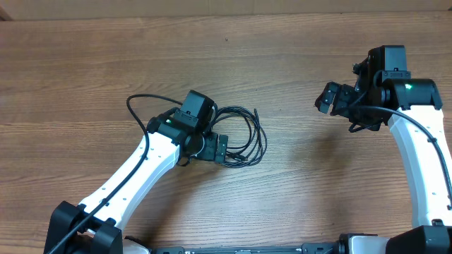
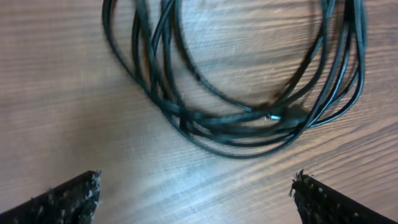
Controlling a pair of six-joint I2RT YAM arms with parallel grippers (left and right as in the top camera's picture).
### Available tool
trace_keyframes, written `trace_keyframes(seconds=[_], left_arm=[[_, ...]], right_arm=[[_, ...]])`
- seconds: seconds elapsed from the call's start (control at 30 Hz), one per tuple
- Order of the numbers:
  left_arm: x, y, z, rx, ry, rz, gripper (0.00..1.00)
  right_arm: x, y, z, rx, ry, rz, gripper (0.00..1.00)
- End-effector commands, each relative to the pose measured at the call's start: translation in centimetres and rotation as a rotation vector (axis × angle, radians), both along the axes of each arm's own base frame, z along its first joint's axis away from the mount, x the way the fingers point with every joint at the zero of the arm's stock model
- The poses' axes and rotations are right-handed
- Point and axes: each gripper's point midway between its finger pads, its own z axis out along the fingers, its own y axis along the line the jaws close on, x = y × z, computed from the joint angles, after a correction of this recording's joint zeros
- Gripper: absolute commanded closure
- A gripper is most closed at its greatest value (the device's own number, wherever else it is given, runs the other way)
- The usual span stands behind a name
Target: Untangle cables
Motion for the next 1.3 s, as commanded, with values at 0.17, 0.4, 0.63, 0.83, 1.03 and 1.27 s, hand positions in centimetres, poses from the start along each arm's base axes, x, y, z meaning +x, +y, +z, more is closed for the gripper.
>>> trace_keyframes(seconds=[0.17, 0.4, 0.63, 0.83, 1.03, 1.27], left_arm=[[0.2, -0.5, 0.6, -0.114, 0.098, 0.474, 0.00], [1.8, -0.3, 0.4, -0.170, 0.095, 0.771, 0.00], [1.6, -2.3, -3.1, -0.214, 0.263, 0.925, 0.00], [3.0, -5.0, -5.3, -0.308, 0.337, 0.914, 0.07], [4.7, -6.3, -5.1, -0.388, 0.307, 0.897, 0.16], [4.4, -7.2, -4.4, -0.428, 0.333, 0.826, 0.10]], right_arm=[[-0.1, -0.1, 0.3, -0.009, -0.012, -0.007, 0.00], [-0.1, -0.1, 0.3, -0.006, -0.010, -0.006, 0.00], [-0.1, -0.1, 0.3, -0.005, -0.010, -0.006, 0.00], [-0.3, -0.1, 0.3, -0.005, -0.003, -0.006, 0.00], [-0.3, 0.1, 0.3, 0.004, -0.002, -0.002, 0.00], [-0.3, 0.1, 0.3, 0.005, -0.004, -0.002, 0.00]])
